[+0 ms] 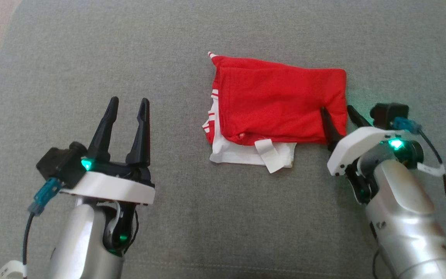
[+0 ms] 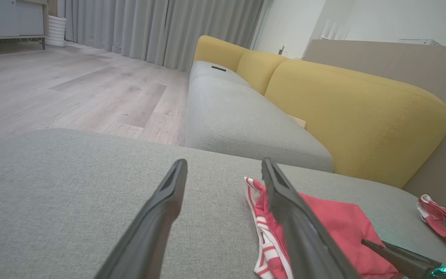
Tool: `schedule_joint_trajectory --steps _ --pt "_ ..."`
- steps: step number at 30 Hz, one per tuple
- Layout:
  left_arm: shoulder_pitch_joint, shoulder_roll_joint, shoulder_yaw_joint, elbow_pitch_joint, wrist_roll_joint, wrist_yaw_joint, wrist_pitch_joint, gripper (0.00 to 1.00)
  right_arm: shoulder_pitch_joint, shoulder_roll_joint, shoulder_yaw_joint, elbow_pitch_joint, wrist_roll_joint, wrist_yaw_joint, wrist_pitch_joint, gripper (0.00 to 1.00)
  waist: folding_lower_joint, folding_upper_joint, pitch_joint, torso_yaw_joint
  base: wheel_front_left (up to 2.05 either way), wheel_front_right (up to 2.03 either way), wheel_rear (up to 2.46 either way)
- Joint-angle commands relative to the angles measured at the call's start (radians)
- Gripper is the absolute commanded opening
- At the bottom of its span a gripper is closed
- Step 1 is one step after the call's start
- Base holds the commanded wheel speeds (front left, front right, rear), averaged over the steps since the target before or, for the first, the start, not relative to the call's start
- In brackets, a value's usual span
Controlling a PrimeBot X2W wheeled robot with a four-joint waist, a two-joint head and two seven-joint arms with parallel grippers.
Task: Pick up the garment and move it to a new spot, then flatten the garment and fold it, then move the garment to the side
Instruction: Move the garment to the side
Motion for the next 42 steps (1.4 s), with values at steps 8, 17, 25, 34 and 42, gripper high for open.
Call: schedule_joint_trajectory --steps 8,17,25,34,42 --pt "-0.046 0.009 0.031 -0.023 -0.006 -0.002 -0.005 1.0 -0.048 0.014 0.099 0.112 0.015 -0.001 0.022 0.0 0.0 0.0 -0.006 -0.003 0.0 0.0 0.0" --pt "-0.024 0.009 0.05 -0.027 0.011 -0.002 -0.005 1.0 -0.113 0.012 0.105 0.14 -0.182 -0.001 -0.109 0.0 0.0 0.0 -0.05 -0.085 0.0 0.0 0.0" --pt "-0.017 0.009 0.039 -0.042 0.019 -0.004 -0.005 1.0 -0.144 -0.1 0.137 0.022 -0.38 -0.001 -0.145 0.0 0.0 0.0 -0.065 -0.196 0.0 0.0 0.0" --pt "-0.054 0.009 0.007 -0.046 0.029 -0.006 -0.005 1.0 -0.193 -0.345 0.229 -0.107 -0.375 -0.001 -0.096 0.0 0.0 0.0 -0.009 -0.292 0.0 0.0 0.0" --pt "-0.092 0.009 -0.002 -0.043 0.044 -0.007 -0.005 1.0 -0.226 -0.54 0.132 -0.131 -0.353 -0.001 -0.037 0.0 0.0 0.0 0.065 -0.297 0.0 0.0 0.0"
